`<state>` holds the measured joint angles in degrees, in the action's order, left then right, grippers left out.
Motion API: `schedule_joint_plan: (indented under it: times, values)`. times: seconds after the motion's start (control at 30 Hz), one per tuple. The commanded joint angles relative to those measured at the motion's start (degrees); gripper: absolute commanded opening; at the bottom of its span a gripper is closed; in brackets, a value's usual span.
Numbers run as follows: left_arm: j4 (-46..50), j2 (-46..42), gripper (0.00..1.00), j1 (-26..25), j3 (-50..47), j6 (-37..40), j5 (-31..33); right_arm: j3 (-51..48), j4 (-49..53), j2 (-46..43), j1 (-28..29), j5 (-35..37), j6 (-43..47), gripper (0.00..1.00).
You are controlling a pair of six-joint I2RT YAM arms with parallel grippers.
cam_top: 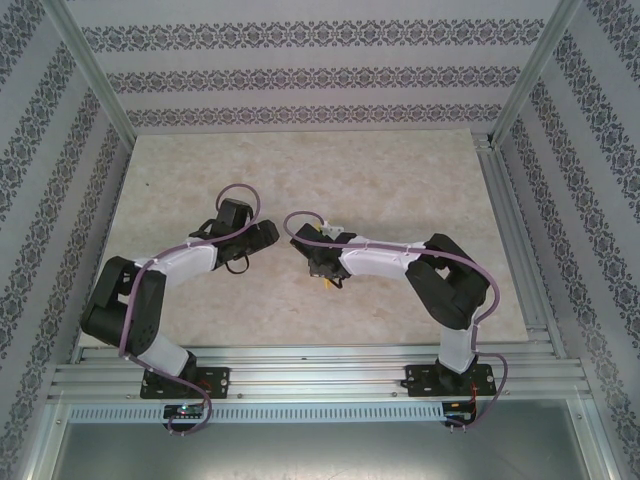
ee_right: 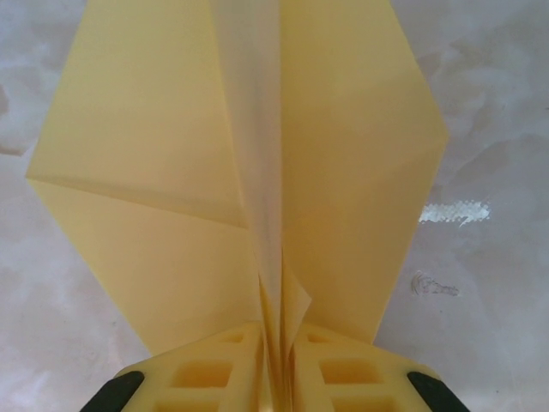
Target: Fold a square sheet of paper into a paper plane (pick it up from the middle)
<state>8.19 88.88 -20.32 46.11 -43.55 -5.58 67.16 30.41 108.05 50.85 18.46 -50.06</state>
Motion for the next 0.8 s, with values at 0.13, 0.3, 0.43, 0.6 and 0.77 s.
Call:
schedule_joint_plan:
  times: [0.13,0.3,0.43,0.6,0.77]
  values:
    - [3.18,-2.91,0.86,0.74,0.04,2.39,2.80,1.83,-0.44,1.70,-0.53,-0.09,0.24,0.19]
    - [4.58,-3.76,0.87,0.83,0.32,3.19,4.03,1.93,-0.60,2.68,-0.73,-0.26,0.23,0.18]
    - [5.74,-4.45,0.90,1.05,0.51,3.89,5.30,2.01,-0.73,2.96,-0.75,-0.27,0.23,0.18]
    - [6.04,-4.77,0.91,1.15,0.53,4.26,5.67,2.19,-0.71,2.93,-0.84,0.08,0.41,0.14]
    - [7.07,-5.66,0.93,1.42,0.49,5.03,6.76,2.86,-0.35,1.80,-1.51,1.60,2.40,0.07]
